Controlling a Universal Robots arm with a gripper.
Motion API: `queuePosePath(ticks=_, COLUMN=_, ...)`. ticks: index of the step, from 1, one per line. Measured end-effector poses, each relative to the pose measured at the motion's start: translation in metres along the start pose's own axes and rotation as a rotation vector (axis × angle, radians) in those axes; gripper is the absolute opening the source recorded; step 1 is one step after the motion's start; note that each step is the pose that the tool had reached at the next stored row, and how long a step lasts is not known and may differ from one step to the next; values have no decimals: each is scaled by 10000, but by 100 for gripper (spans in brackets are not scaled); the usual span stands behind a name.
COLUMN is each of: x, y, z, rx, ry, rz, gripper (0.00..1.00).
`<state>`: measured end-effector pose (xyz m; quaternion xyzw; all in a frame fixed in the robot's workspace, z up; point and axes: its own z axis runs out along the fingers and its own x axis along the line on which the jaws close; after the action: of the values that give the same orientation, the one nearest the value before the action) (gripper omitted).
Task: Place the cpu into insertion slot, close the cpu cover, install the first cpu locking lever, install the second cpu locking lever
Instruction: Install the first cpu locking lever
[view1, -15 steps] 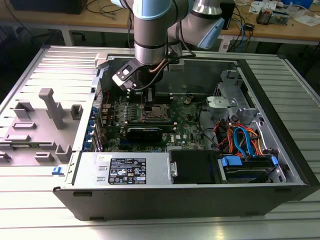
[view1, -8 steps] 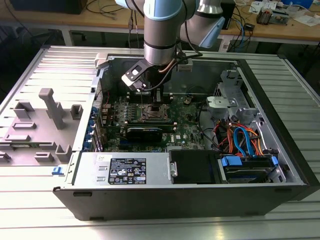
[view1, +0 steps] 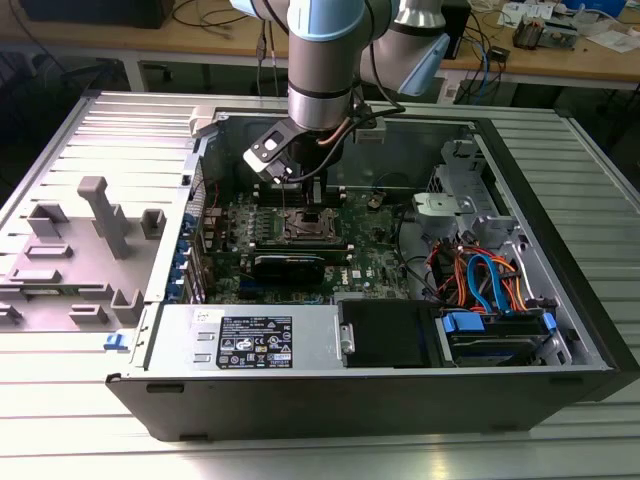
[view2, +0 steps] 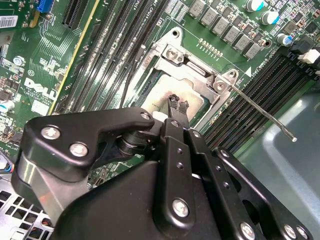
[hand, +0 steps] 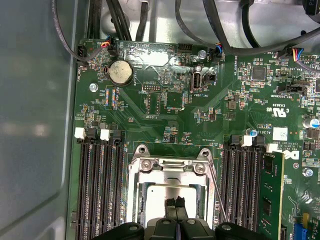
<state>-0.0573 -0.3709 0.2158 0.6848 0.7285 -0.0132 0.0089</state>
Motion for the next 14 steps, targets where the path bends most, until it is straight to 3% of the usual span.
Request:
queuePosePath(ticks=5, x=0, y=0, z=-8, rx=1, ry=-1, rz=-19, gripper=11)
queuePosePath(ticks=10, x=-2, y=0, z=-67, rx=-5, ry=0, rz=-143, gripper=11)
queuePosePath(ticks=11, x=-1, y=-2, z=-67, rx=-10, ry=0, rz=-289, gripper=11)
queuePosePath(ticks=12, x=-2, y=-2, z=-68, rx=-24, ry=-5, rz=-782, gripper=11)
queuePosePath(ticks=14, x=-2, y=-5, z=-68, rx=-30, ry=-7, rz=-1007, gripper=11)
